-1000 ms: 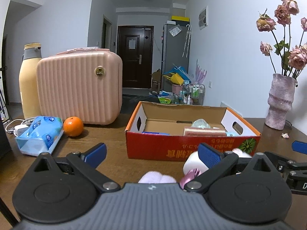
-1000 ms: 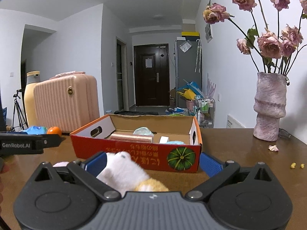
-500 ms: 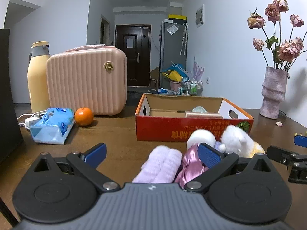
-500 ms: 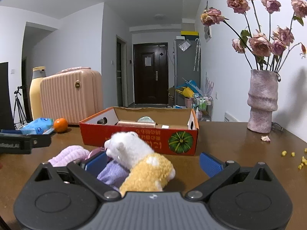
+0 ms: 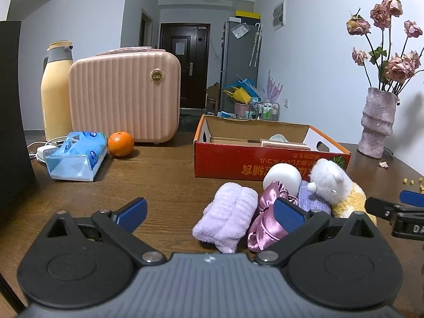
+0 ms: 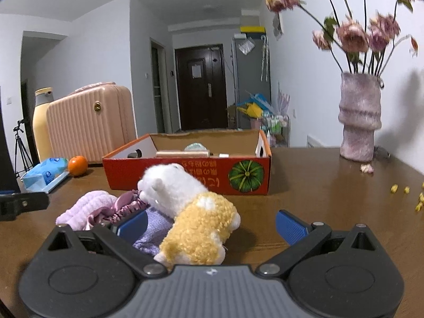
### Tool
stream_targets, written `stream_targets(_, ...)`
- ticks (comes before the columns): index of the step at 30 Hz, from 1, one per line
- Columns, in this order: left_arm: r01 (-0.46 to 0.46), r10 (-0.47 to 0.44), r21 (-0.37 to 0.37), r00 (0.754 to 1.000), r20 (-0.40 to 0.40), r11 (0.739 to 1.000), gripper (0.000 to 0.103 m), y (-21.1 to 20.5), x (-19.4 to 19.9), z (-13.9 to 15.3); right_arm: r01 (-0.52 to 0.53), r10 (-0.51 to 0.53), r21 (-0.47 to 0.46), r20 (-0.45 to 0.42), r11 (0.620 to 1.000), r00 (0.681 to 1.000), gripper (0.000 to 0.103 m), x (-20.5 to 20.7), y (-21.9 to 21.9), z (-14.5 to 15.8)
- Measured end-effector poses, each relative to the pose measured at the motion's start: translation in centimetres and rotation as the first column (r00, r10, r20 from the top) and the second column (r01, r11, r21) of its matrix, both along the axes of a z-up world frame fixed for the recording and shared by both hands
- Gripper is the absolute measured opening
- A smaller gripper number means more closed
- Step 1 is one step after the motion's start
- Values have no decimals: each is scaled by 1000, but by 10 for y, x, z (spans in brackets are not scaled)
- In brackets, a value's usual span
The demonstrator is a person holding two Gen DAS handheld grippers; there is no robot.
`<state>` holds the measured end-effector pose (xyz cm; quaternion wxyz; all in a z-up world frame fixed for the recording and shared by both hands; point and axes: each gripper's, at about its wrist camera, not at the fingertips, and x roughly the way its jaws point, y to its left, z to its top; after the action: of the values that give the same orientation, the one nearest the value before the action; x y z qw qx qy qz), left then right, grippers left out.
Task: Organize soft objects
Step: 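Grasp the white-and-yellow plush lamb with the right gripper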
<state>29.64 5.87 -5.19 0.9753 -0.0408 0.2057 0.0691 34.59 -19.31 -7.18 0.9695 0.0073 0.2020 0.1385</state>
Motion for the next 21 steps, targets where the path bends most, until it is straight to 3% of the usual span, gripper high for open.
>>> stream_targets(11, -38, 39, 9, 999, -24, 999, 103, 16, 6, -5, 50, -41, 72, -121, 996, 992, 102, 48, 4, -14)
stream_targets(15, -55, 55, 15, 998, -31, 998, 103, 23, 9, -7, 44, -24, 106, -183, 993, 983, 96, 62, 3, -21)
stream_targets(18, -62, 63, 12, 997, -44, 998, 103, 27, 11, -10, 24, 2, 112, -223, 993, 975, 84, 67, 4, -27)
stream_targets(21, -60, 61, 10, 997, -47, 998, 103, 26, 11, -10, -5, 43, 151, -251, 989, 967, 62, 68, 3, -30)
